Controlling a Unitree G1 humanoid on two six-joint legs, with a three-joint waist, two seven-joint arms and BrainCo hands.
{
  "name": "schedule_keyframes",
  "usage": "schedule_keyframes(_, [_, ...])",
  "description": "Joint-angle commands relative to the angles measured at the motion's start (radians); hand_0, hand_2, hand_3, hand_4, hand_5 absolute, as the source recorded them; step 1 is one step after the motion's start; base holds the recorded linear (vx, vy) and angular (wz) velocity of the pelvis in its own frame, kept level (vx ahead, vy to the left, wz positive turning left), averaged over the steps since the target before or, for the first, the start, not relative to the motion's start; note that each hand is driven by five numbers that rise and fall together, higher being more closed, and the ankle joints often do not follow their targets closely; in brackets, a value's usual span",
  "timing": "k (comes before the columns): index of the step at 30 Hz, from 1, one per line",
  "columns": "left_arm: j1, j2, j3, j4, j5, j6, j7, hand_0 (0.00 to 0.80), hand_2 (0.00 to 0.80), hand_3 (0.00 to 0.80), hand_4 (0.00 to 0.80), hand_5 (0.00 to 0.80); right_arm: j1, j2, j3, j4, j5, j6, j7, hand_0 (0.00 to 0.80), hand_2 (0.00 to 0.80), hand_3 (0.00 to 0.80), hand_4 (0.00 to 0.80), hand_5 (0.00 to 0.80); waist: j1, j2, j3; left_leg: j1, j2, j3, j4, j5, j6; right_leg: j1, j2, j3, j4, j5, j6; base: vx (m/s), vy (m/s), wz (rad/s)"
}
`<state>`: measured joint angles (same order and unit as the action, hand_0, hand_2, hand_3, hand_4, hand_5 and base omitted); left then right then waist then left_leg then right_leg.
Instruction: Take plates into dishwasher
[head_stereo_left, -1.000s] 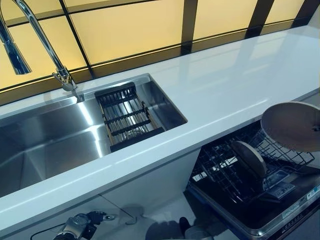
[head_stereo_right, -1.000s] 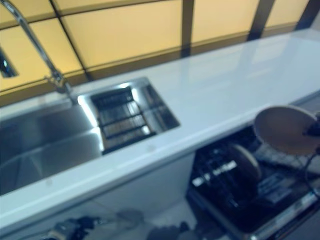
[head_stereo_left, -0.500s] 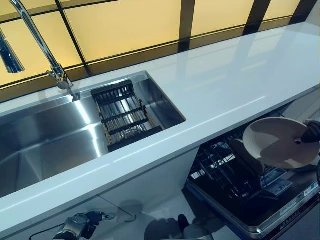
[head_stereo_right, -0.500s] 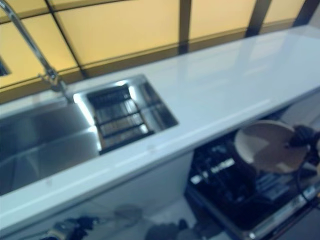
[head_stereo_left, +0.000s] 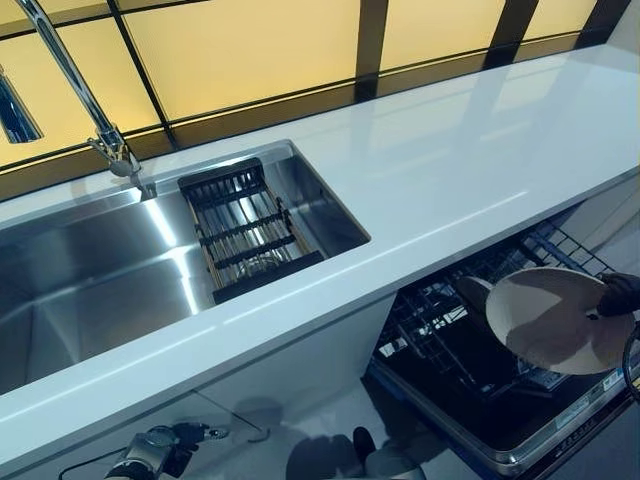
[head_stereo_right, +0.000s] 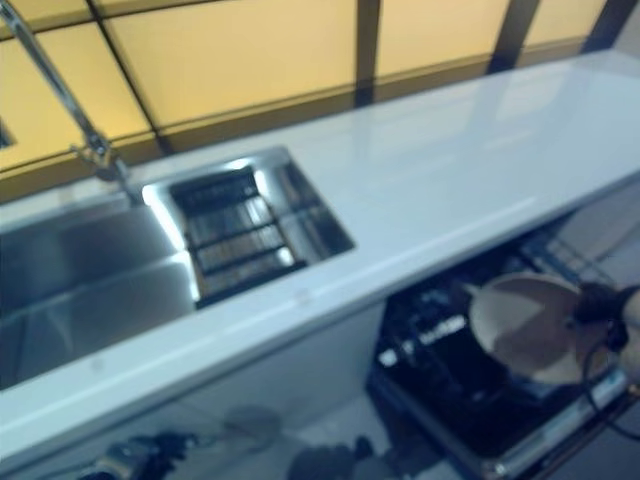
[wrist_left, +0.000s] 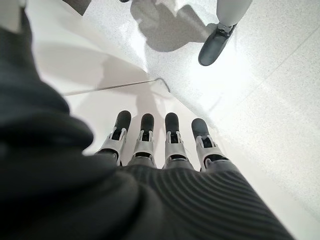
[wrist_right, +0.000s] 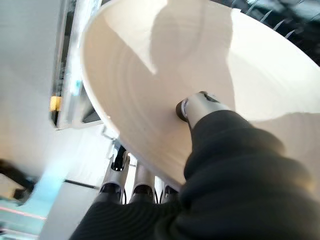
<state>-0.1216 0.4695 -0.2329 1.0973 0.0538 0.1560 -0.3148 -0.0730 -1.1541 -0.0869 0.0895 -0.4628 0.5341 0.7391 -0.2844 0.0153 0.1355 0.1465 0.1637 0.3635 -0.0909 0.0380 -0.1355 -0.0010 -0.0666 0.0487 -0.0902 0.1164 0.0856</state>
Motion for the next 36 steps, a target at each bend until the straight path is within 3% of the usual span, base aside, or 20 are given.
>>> schedule_keyframes(1, [-0.065,0.08,0.019,0.027,-0.02,-0.023,0.004,0.0,0.0,0.0,0.0,0.0,-0.047,0.021,-0.009,0.056,-0.052,0.046,-0.033,0.8,0.8,0.8,0.8,0.8,0.012,-0.065,-0.029,0.042,0.015,0.002,0.004,-0.026,0.025,0.031,-0.035,-0.004,0.003,-0.024,0.071,0.0,0.0,0.0])
schedule_keyframes(13, [-0.072,0.092,-0.007,-0.021,0.003,-0.009,-0.025,0.0,0.0,0.0,0.0,0.0,-0.148,0.079,0.106,0.12,0.049,0.105,0.009,0.8,0.8,0.8,0.8,0.8,0.044,-0.069,-0.024,0.035,0.018,-0.021,0.004,-0.022,0.02,0.033,-0.044,-0.027,0.003,-0.023,0.073,0.0,0.0,0.0])
schedule_keyframes(18, [-0.085,0.084,-0.019,-0.035,-0.002,0.006,-0.029,0.0,0.0,0.0,0.0,0.0,-0.206,0.125,0.146,0.103,0.096,0.167,-0.016,0.8,0.8,0.8,0.8,0.8,0.05,-0.064,-0.02,0.034,0.015,-0.026,0.004,-0.022,0.02,0.035,-0.046,-0.03,0.003,-0.025,0.073,-0.012,0.029,0.0])
schedule_keyframes(29, [-0.09,0.052,-0.044,-0.077,-0.005,0.034,-0.02,0.0,0.0,0.0,0.0,0.0,-0.295,0.233,0.25,0.109,-0.117,0.223,-0.001,0.8,0.8,0.8,0.8,0.8,0.075,-0.051,-0.007,0.033,0.009,-0.039,0.004,-0.024,0.024,0.038,-0.055,-0.042,0.003,-0.027,0.074,-0.011,0.022,0.0])
schedule_keyframes(36, [-0.102,0.038,-0.077,-0.085,-0.002,0.048,-0.016,0.0,0.0,0.0,0.0,0.0,-0.383,0.313,0.361,0.254,-0.32,0.272,0.028,0.8,0.8,0.8,0.8,0.8,0.109,-0.047,-0.003,0.032,0.007,-0.055,0.004,-0.023,0.024,0.045,-0.062,-0.062,0.003,-0.03,0.073,-0.01,0.008,0.08])
